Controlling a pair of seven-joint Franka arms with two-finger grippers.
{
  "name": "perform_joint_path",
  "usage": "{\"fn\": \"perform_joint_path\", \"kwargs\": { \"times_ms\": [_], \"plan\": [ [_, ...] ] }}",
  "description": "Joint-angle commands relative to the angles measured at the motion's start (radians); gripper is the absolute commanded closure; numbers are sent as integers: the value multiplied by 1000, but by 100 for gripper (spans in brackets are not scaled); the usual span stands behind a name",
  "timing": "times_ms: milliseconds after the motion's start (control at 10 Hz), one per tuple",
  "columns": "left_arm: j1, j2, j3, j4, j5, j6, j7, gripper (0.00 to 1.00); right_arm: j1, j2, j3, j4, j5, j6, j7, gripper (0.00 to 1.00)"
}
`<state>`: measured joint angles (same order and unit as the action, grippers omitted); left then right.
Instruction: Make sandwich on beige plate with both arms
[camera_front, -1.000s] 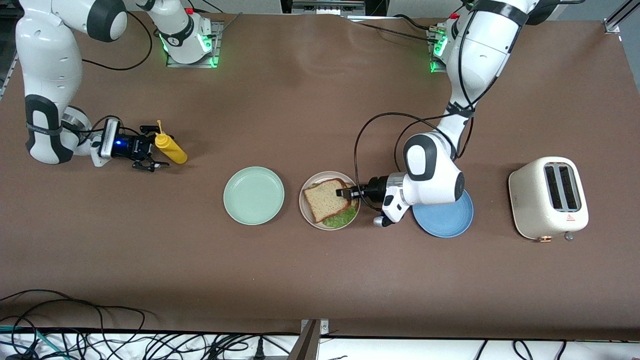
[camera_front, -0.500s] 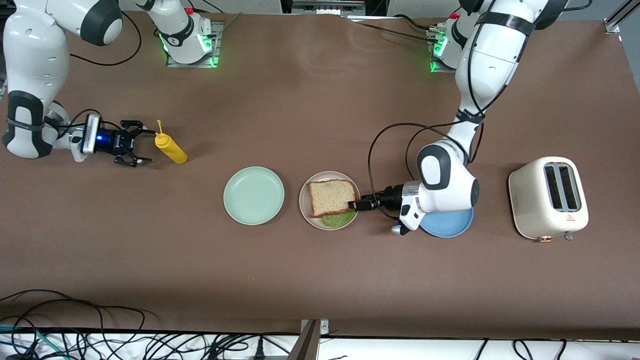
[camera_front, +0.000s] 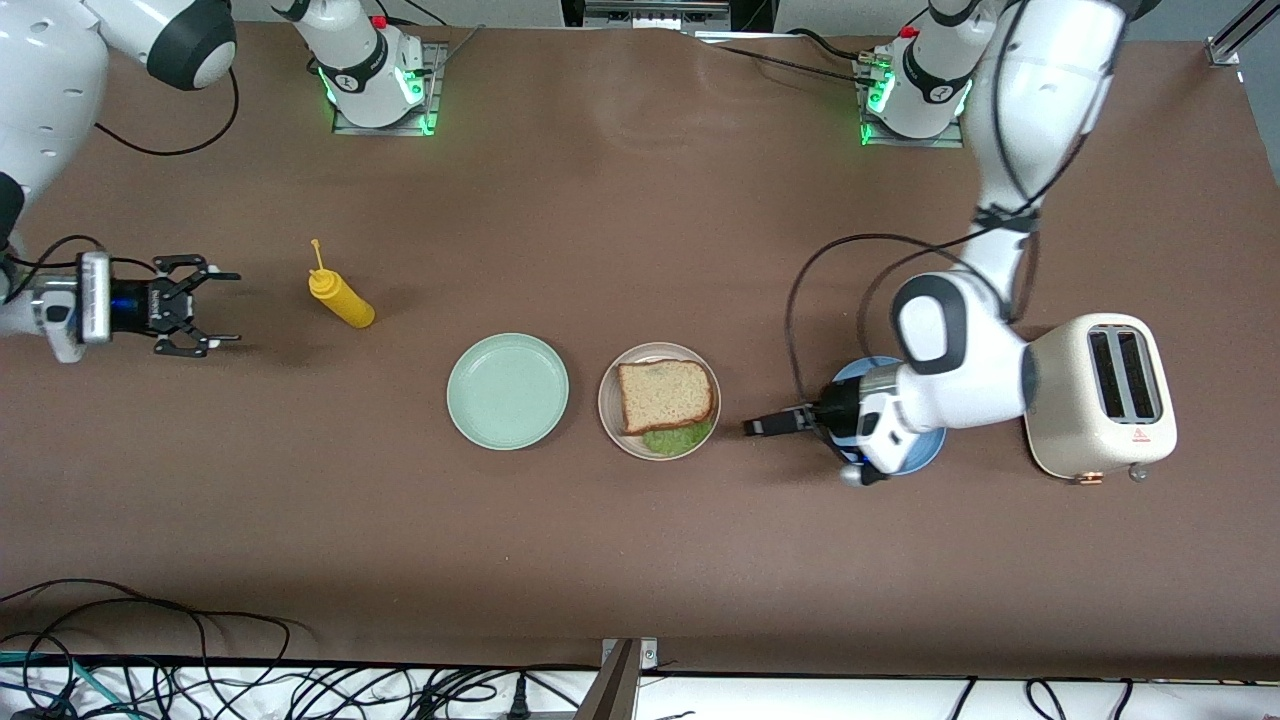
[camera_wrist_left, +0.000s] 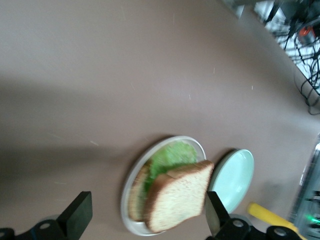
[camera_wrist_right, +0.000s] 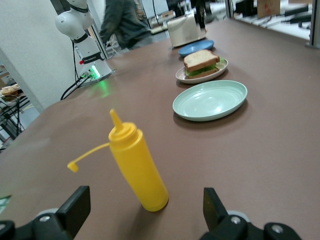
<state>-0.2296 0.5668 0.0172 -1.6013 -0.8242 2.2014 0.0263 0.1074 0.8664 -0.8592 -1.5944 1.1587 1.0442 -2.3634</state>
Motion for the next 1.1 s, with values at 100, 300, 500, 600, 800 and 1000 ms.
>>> {"fn": "perform_joint_path", "kwargs": {
  "times_ms": [100,300,500,600,800,1000],
  "plan": [
    [117,-397,55,-207,256,-95,18,0,-2,0,-17,172,-36,-58,305,0],
    [156,-534,55,-201,561,-233,17,0,-2,-1,-17,307,-36,-85,523,0],
    [194,-641,50,-177,702,-409,15,0,-2,-26,-15,407,-63,-90,741,0],
    [214,-677,49,-164,741,-467,15,0,0,-32,-14,454,-79,-92,860,0],
    [240,-700,43,-144,770,-581,9,0,0,-46,-8,571,-121,-90,1144,0],
    [239,-696,40,-140,804,-600,-15,0,1,-72,50,661,-196,-89,1417,0]
  ]
}}
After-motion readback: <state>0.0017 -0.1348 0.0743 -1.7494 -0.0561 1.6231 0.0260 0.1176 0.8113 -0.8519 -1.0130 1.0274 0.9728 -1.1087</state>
